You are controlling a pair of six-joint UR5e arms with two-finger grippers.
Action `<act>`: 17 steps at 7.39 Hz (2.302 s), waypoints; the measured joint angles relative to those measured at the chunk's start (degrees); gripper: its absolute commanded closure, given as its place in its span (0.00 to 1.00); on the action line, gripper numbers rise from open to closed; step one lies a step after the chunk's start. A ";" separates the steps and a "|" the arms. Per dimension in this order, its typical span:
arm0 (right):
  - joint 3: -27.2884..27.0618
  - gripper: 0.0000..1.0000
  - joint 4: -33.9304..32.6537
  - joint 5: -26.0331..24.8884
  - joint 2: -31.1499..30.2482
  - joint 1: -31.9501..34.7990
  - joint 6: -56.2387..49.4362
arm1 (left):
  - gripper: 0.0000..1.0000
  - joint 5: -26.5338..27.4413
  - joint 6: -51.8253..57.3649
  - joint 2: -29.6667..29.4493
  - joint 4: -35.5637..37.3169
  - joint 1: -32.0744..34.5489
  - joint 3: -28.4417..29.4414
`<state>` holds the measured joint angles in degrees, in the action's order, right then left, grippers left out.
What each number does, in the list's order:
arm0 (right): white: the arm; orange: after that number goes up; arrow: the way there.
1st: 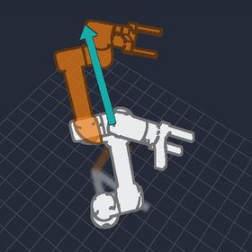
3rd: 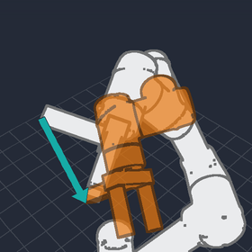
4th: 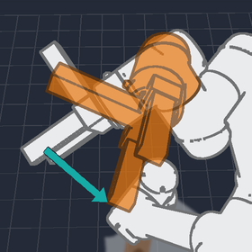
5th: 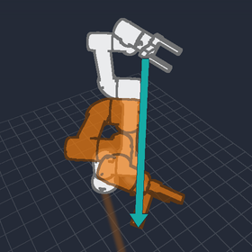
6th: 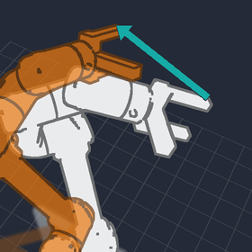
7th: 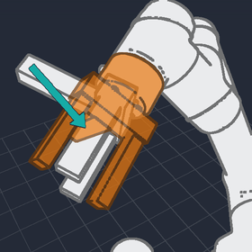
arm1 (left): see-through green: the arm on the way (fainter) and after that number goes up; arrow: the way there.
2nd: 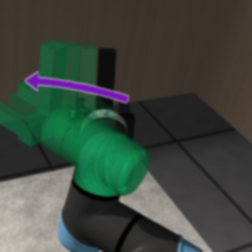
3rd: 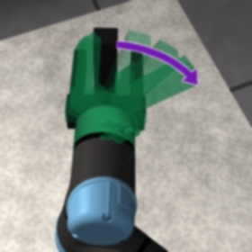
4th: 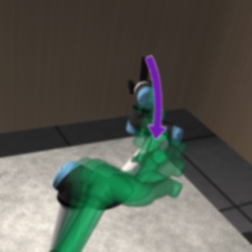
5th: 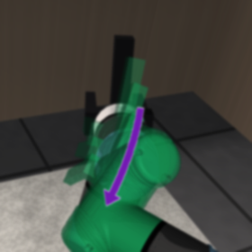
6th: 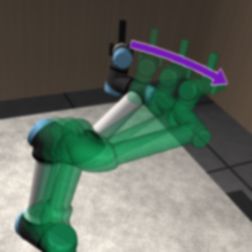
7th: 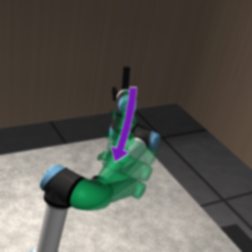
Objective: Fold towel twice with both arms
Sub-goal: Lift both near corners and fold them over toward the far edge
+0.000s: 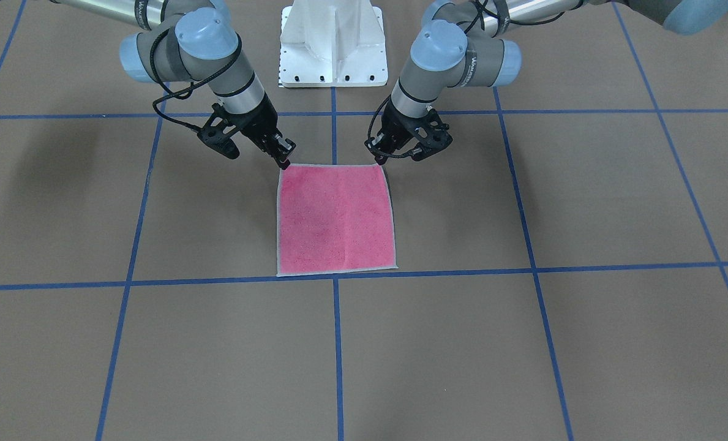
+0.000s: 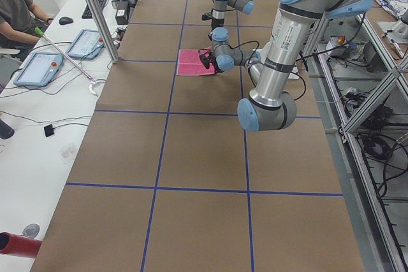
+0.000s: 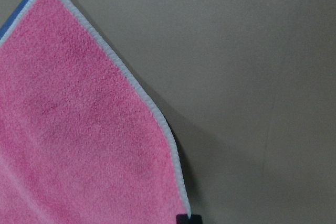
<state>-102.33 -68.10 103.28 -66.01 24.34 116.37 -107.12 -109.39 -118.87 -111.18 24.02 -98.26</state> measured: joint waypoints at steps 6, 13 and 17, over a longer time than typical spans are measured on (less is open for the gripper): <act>-0.64 1.00 0.42 3.49 -0.51 2.60 0.10 | 1.00 -0.36 -1.50 -2.27 0.52 2.15 -0.45; -5.40 1.00 0.07 3.94 -3.31 0.12 0.49 | 1.00 -1.18 -2.01 -1.56 0.61 1.56 -1.88; -4.79 1.00 -0.14 4.25 -2.99 2.35 0.22 | 1.00 -1.05 -2.10 -2.55 0.50 3.14 -1.22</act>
<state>-107.12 -68.23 107.54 -69.00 26.69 116.59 -108.17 -111.49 -121.42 -110.68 27.16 -99.48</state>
